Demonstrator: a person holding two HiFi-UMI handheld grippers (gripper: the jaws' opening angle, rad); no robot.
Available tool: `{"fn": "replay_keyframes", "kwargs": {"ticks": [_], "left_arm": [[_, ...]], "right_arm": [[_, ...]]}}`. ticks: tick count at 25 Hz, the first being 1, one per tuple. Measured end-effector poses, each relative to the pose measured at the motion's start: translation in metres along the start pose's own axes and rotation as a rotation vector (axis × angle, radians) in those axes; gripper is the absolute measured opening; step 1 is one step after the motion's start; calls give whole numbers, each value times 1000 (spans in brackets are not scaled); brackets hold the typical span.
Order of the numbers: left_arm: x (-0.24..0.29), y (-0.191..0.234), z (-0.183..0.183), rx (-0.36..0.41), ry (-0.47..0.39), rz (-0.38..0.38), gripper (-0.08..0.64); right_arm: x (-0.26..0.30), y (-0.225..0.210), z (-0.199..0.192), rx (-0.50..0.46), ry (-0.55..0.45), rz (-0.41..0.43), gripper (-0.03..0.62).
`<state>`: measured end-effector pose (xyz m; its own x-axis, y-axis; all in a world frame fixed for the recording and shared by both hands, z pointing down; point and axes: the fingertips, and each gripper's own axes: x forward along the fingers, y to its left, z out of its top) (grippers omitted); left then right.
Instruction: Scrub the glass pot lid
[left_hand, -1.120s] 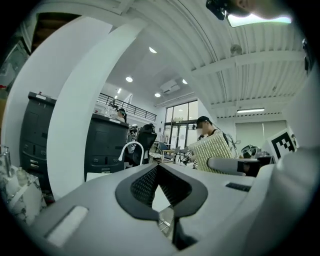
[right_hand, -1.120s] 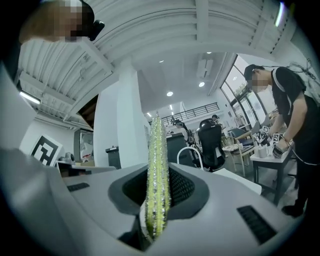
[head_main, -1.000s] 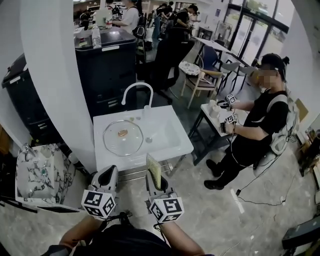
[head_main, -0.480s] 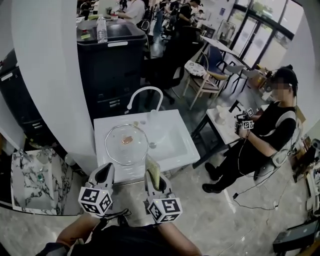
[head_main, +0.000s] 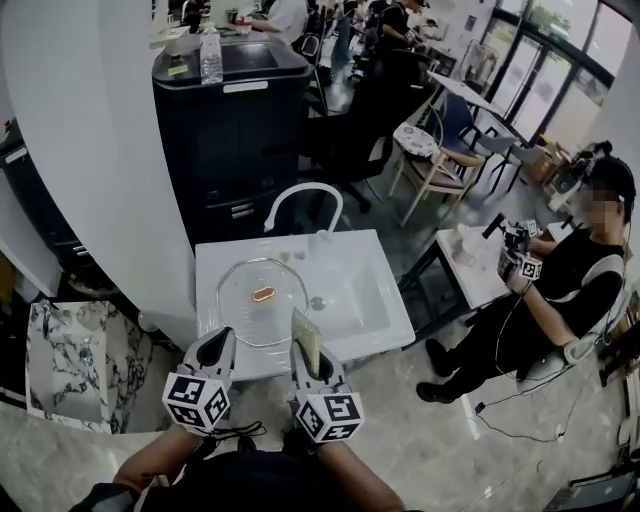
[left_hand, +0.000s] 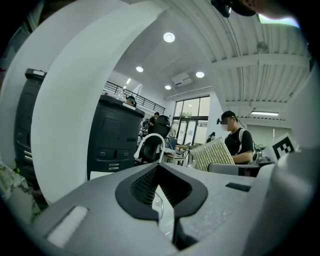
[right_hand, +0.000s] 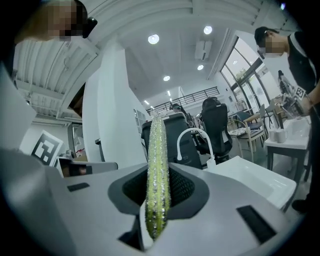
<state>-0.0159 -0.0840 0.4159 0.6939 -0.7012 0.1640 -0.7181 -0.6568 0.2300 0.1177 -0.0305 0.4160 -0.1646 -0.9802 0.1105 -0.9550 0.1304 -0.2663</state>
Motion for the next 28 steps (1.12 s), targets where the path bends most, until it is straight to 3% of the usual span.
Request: {"fn": "replay_keyframes", "kwargs": {"ticks": [4,8,15,19,23,28], "left_arm": [[22,8,14,25,-13,94,0],[47,9,21,10,-31,160,0],[61,21,-4,-27,19,298,0],[72,36,-19,-55,54,335,0],[71,60,-30,-88,74,350,0],[57,97,-28,-116,76,361,0]], "right_arm": [[41,-28,13,18,5,80,66],[70,-68,24,2,12,109,66],[114,-130,-2,55,118,140,66],[138,-165,-26,124,200,120,66],[162,-174,-47,160,276,115,66],[210,-155,-72,136,414,164,66]]}}
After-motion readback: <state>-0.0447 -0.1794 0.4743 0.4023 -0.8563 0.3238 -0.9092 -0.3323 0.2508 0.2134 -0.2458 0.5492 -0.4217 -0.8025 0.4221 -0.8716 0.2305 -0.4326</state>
